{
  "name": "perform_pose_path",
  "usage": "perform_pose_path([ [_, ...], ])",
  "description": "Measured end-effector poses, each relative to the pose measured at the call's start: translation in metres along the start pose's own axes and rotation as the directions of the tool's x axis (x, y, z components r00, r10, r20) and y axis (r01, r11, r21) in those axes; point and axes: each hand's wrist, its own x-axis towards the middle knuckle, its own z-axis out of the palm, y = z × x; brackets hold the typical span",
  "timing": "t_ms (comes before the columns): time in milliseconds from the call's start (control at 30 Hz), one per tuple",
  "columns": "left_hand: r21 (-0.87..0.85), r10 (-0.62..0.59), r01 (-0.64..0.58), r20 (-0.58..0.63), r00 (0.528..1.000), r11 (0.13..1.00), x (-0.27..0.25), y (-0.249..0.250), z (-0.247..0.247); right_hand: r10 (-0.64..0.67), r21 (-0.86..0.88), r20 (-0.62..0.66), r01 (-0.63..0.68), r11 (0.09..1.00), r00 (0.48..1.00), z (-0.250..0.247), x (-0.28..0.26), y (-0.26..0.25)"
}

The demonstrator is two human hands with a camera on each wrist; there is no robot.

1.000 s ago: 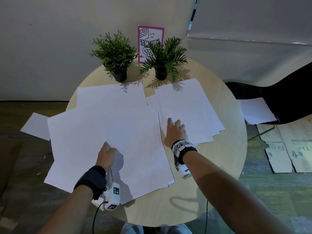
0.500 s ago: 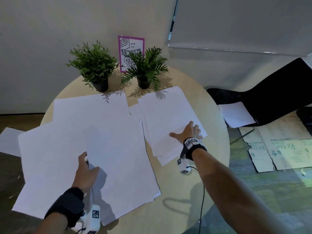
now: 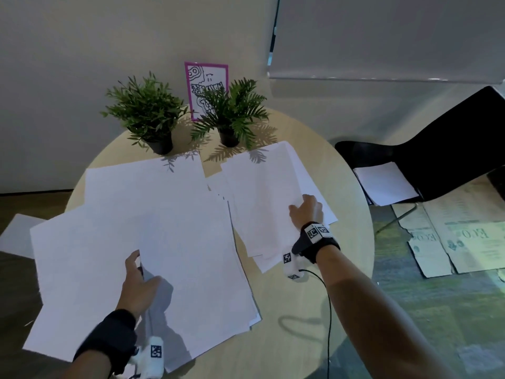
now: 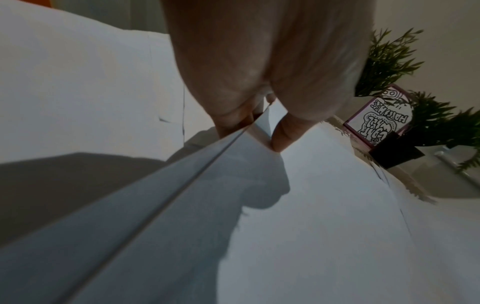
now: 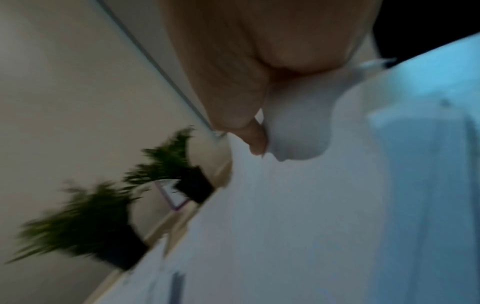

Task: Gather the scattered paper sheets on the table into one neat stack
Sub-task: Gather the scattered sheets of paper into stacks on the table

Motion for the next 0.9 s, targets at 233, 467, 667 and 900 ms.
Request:
perform_pose_path([
  [233,0.146,0.043,-0.055,0.084,0.996,0.988,0.009,-0.010,-0.011,-0.330,0.296,0.005,0.314,0.902,0.944,-0.011,-0.051,-0.025],
  [467,-0.090,-0.014,0.026,0.137,0.990,0.996,-0.005,0.006,-0.013,-0.354,0.533,0.189,0.207,0.820,0.916,0.023,-0.112,-0.016],
  [667,-0.126,-0.178,0.197,0.144,0.973,0.972,-0.005,0.010,-0.015,-0.334,0.489,0.375,0.122,0.864,0.865,0.066,-0.142,0.022],
  [900,-0.016,-0.055,0.056,0.090,0.994,0.998,-0.004,0.003,-0.010,-0.252,-0.025,0.478,0.300,0.954,0.841,0.107,-0.148,0.037],
])
